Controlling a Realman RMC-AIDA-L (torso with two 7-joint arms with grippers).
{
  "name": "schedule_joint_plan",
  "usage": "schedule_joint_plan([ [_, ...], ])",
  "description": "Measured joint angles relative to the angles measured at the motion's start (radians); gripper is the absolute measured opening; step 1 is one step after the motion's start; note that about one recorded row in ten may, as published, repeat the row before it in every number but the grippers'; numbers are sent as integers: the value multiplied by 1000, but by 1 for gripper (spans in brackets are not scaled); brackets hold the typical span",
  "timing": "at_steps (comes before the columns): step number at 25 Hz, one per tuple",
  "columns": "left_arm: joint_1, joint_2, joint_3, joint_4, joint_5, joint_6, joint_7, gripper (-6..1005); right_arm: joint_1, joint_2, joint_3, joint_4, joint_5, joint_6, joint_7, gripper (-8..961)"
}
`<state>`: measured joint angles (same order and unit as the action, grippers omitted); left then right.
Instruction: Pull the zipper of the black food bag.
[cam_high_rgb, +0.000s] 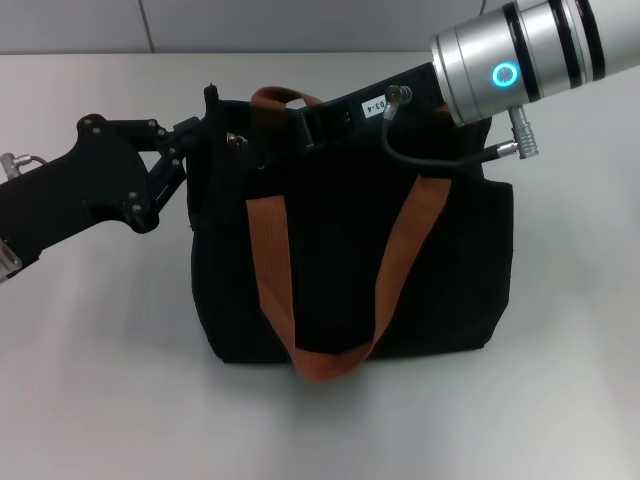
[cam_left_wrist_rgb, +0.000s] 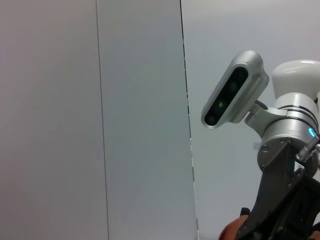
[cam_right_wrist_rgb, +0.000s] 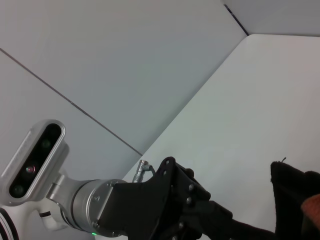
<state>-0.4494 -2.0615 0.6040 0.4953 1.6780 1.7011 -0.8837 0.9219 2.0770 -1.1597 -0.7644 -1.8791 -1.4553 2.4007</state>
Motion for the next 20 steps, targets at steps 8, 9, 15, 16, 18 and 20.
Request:
schedule_joint_plan([
  [8,9,0,-18,6,1,0,0,29,-29,0,0,-47,-30,1,27,11],
  [9,11,0,-23,7,1,0,0,29,-38,0,0,-61,-35,1,36,11],
  [15,17,2,-28,8,1,0,-1,29,-66,0,-2,-110,-71,-4,68,16],
  [16,18,1,-29,8,1,0,-2,29,-69,1,-2,-118,-76,-5,74,17],
  [18,20,2,-29,8,-2,0,-2,29,-75,1,-2,-133,-94,-7,87,18],
  [20,22,2,-29,9,-8,0,-2,29,-84,2,0,-150,-112,-7,100,20],
])
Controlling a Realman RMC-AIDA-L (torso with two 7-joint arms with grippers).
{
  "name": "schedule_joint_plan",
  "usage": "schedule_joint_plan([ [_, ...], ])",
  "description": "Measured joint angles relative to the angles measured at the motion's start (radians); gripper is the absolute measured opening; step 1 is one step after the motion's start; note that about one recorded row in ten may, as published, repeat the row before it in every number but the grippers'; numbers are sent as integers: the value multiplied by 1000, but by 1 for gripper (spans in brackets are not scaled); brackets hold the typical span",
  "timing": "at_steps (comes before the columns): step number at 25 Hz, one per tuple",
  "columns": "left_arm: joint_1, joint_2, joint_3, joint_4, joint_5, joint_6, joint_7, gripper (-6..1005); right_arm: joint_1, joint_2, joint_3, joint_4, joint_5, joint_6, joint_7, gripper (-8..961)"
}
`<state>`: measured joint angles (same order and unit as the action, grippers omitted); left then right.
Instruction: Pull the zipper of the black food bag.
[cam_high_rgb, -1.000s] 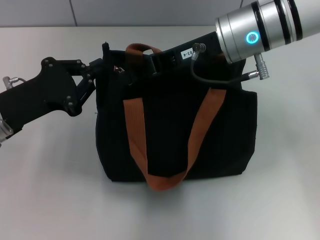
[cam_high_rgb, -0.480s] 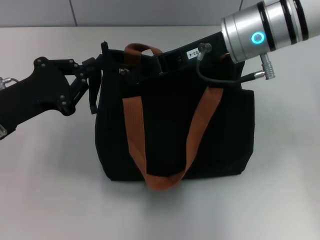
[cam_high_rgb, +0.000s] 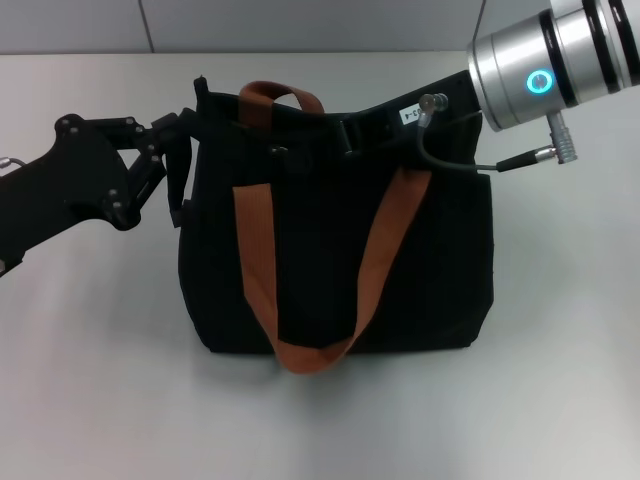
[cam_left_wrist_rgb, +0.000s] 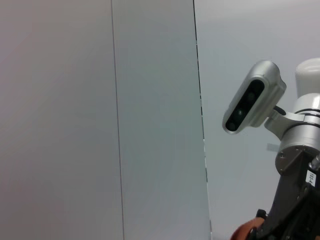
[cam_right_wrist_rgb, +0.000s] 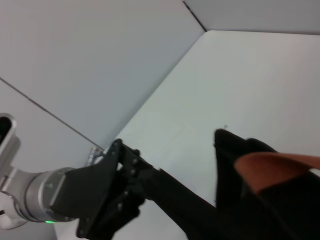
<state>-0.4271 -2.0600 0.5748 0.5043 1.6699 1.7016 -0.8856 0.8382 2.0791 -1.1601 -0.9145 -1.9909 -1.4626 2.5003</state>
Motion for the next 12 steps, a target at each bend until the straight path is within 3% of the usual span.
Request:
schedule_joint_plan([
  [12,4,9,-9,0,-8,1,-4,29,-71,-1,21,-116,-66,3,58,29],
])
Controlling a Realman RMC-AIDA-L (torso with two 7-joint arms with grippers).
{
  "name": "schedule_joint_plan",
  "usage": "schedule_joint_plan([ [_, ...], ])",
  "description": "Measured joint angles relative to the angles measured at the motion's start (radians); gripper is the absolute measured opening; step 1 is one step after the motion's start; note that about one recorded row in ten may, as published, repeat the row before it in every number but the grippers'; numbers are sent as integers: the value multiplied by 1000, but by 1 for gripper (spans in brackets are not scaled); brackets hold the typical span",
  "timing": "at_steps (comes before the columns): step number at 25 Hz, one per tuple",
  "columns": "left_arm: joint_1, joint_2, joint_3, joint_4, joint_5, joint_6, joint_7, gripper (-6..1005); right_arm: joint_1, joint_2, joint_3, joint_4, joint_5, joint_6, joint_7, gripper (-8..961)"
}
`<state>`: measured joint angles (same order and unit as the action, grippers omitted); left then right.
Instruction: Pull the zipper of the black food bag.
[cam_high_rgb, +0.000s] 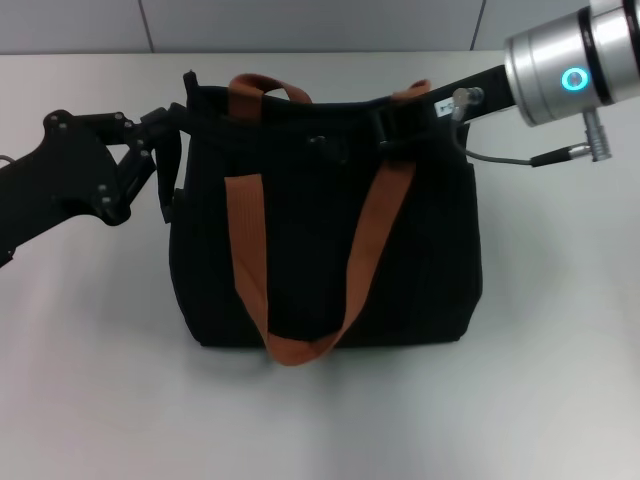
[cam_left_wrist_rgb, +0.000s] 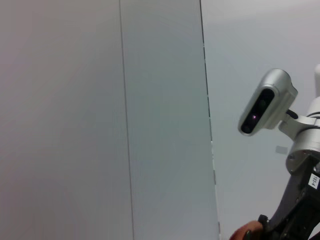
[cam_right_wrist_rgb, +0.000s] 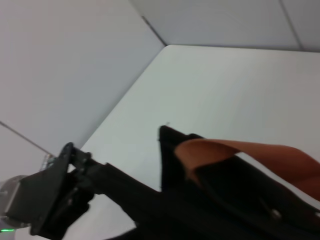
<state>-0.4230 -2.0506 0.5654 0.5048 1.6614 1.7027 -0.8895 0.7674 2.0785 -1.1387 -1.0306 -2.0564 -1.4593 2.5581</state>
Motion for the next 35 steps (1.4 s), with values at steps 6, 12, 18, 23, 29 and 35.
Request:
schedule_joint_plan([
  [6,2,3,-13,0,0,1,-2,29,-24,-1,45,-30,-49,-7,15,33],
  [12,4,4,-15,1,-2,2,-2,29,-67,0,95,-92,-83,-21,21,38],
  [18,6,4,-17,1,-2,2,-2,29,-94,2,121,-129,-87,-41,22,43],
  [23,6,4,-17,1,-1,2,-2,29,-104,3,127,-137,-78,-53,23,46],
  [29,6,5,-17,2,-2,1,-3,29,-116,1,161,-123,-11,-62,-36,51],
  [35,6,2,-16,2,-2,0,-3,29,-167,-1,231,-75,147,-65,-217,55],
])
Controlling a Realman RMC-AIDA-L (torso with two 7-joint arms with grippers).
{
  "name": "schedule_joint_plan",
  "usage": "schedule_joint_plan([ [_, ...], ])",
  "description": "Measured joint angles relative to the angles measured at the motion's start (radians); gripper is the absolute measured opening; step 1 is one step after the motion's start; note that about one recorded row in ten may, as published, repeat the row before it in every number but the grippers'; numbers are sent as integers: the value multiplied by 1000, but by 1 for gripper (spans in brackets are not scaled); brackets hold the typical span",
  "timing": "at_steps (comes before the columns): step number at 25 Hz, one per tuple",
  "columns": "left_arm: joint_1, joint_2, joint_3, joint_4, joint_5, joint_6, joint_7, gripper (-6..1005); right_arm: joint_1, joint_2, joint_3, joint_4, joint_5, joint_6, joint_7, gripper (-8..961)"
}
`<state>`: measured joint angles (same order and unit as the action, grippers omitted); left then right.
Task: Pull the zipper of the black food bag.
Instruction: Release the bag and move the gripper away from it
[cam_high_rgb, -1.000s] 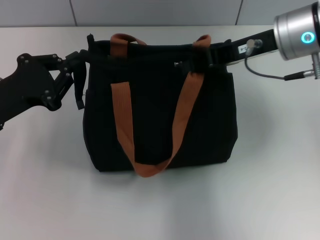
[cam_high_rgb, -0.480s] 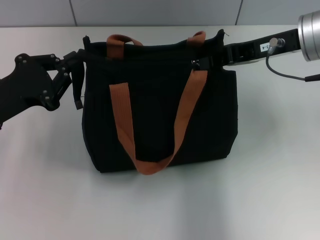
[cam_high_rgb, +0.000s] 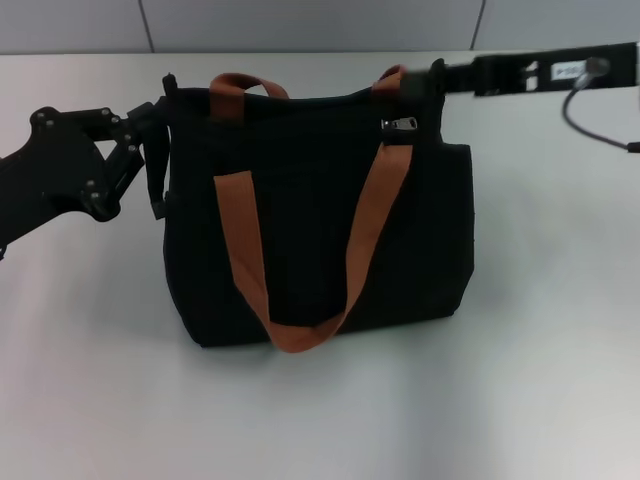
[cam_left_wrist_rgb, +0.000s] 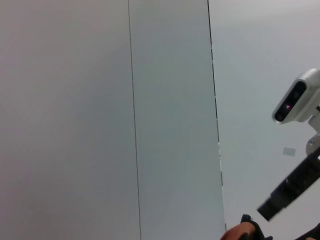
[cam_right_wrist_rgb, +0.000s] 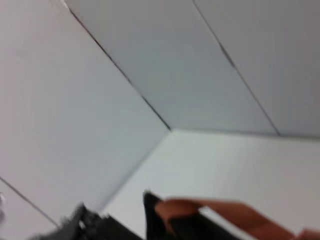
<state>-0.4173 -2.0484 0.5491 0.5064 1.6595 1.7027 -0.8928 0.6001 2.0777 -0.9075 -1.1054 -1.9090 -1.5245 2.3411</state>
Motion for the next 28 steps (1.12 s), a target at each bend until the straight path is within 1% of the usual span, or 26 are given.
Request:
schedule_joint_plan([
  [1,0,0,0,0,0,0,0,29,-8,0,16,10,31,-5,-32,56],
  [2,2,-1,0,0,0,-1,-1,29,-30,-2,47,40,107,-21,-114,57],
  [3,2,-1,0,0,0,-1,-1,29,-30,-2,47,40,107,-21,-114,91],
  [4,2,-2,0,-1,1,-1,-1,29,-49,-5,73,80,184,-52,-215,125],
  [5,4,-3,0,-2,3,-1,-2,28,-49,-5,73,80,184,-52,-215,159],
  [6,5,-3,0,-3,5,-2,-2,28,-59,-7,85,109,220,-75,-276,193],
  [7,7,-4,1,-4,7,-2,-2,28,-72,-15,109,179,287,-134,-407,227],
  [8,7,-4,1,-4,7,-2,-2,28,-72,-15,109,179,287,-134,-407,288],
  [11,10,-5,2,-8,8,-3,-8,33,-90,-23,141,298,348,-223,-610,472],
  [12,11,-5,2,-9,8,-3,-14,38,-105,-23,155,366,362,-280,-734,516],
  [13,12,-5,2,-9,8,-3,-20,43,-105,-23,155,366,362,-280,-734,561],
  [16,16,-3,2,-5,9,-7,-35,59,-132,-20,161,438,366,-360,-913,694],
  [17,18,0,2,-4,9,-11,-39,64,-162,-16,154,465,355,-384,-1019,718],
  [18,18,0,2,-4,9,-11,-39,69,-162,-16,154,465,355,-384,-1019,742],
  [20,21,1,2,-7,10,-12,-40,79,-184,-16,143,476,329,-400,-1090,789],
  [21,23,1,2,-8,10,-15,-40,84,-194,-16,139,481,306,-409,-1128,813],
  [22,25,1,2,-9,10,-20,-41,89,-207,-14,137,485,242,-422,-1186,837],
  [27,28,-2,2,-10,10,-31,-65,114,-226,-3,143,496,138,-414,-1261,837],
  [28,29,-2,2,-10,10,-32,-74,120,-226,-3,143,496,138,-414,-1261,837],
])
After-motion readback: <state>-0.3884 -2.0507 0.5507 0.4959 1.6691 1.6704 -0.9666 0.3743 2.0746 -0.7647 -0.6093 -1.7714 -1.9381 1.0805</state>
